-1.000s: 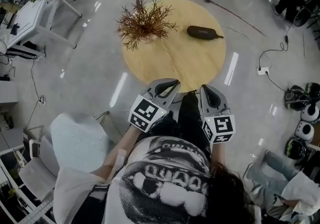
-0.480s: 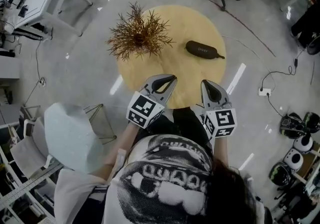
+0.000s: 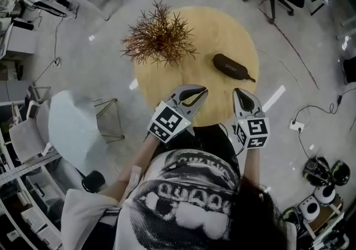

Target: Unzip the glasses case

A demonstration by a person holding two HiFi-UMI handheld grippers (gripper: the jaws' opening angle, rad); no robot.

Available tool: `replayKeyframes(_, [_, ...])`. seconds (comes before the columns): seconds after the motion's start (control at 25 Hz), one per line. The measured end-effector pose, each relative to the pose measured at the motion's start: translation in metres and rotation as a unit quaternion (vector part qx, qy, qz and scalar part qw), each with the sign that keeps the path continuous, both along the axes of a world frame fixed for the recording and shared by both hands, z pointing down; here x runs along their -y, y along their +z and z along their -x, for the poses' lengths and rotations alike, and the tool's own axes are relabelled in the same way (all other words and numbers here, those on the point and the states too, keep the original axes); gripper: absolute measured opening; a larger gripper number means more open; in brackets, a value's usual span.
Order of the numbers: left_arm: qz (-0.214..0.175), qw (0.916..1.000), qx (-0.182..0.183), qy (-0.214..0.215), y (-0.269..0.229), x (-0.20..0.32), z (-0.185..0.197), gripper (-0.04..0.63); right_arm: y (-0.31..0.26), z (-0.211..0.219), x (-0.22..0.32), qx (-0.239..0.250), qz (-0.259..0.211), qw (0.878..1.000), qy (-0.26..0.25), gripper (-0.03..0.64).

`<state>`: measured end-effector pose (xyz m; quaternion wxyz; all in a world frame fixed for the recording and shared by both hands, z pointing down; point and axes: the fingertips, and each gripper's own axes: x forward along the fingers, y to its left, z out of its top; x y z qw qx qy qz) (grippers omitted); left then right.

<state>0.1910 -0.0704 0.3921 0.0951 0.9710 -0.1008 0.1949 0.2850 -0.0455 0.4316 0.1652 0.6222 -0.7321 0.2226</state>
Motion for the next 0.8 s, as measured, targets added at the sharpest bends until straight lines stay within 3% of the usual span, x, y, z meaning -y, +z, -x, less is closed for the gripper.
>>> replayKeyframes(0.4, [0.02, 0.9957, 0.025, -0.087, 0.014, 0.006, 0.016, 0.021, 0.038, -0.024, 0.045, -0.051, 0.028, 0.992, -0.113, 0.062])
replayKeyframes(0.6, [0.027, 0.9919, 0.029, -0.121, 0.019, 0.008, 0.025, 0.021, 0.066, -0.028, 0.067, -0.113, 0.069, 0.972, -0.194, 0.163])
replayKeyframes(0.8, [0.037, 0.9885, 0.034, -0.143, 0.027, 0.008, 0.033, 0.021, 0.1, -0.032, 0.088, -0.133, 0.122, 0.951, -0.249, 0.265])
